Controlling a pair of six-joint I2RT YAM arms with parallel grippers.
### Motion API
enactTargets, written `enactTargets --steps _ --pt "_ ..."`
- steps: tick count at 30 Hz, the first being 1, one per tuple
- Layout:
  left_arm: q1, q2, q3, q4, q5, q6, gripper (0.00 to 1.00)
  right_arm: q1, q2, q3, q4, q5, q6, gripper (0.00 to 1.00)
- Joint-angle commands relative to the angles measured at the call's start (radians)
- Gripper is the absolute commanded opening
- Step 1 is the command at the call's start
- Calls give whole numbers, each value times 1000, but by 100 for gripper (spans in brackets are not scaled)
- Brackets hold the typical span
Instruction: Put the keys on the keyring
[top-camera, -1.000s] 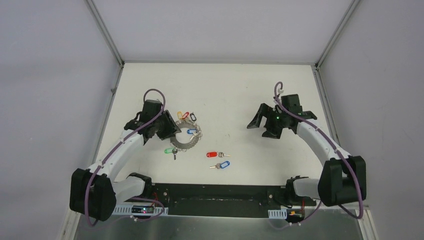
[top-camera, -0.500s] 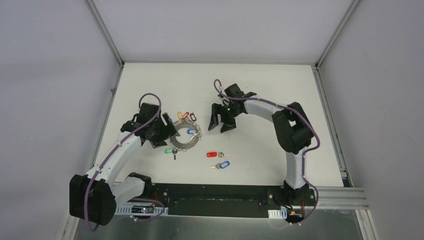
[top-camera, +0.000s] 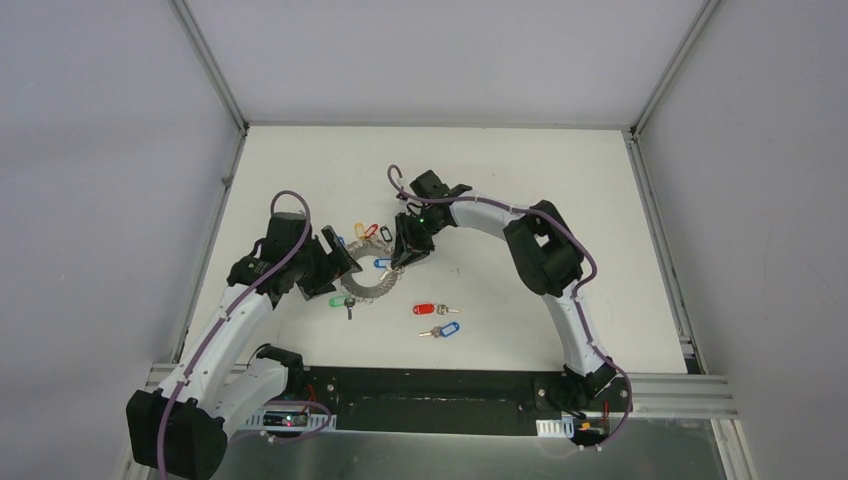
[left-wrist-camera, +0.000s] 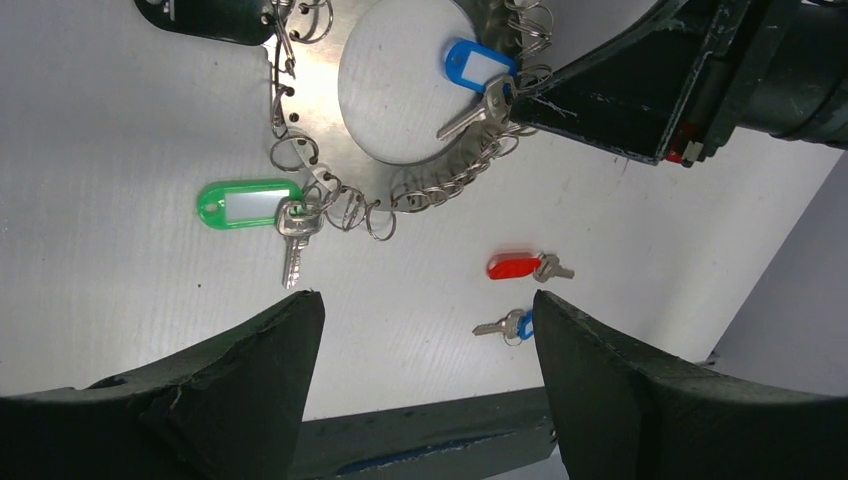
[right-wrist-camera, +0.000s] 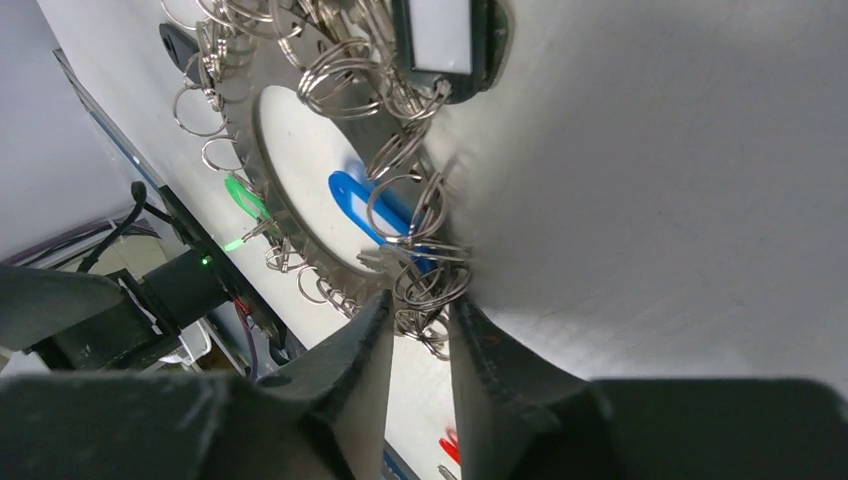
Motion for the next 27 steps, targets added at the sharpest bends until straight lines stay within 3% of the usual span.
enactTargets --steps 1,10,17,27 --pt "9 -23 48 12 39 -2 79 3 15 36 -19 -5 4 25" --pt "9 -15 57 47 102 -21 79 -9 -35 15 -19 0 -7 0" --pt "6 30 32 118 187 -51 79 -87 -95 -56 -18 0 -19 0" --pt "-6 86 26 164 243 -62 79 -261 -276 -324 -9 -19 -59 0"
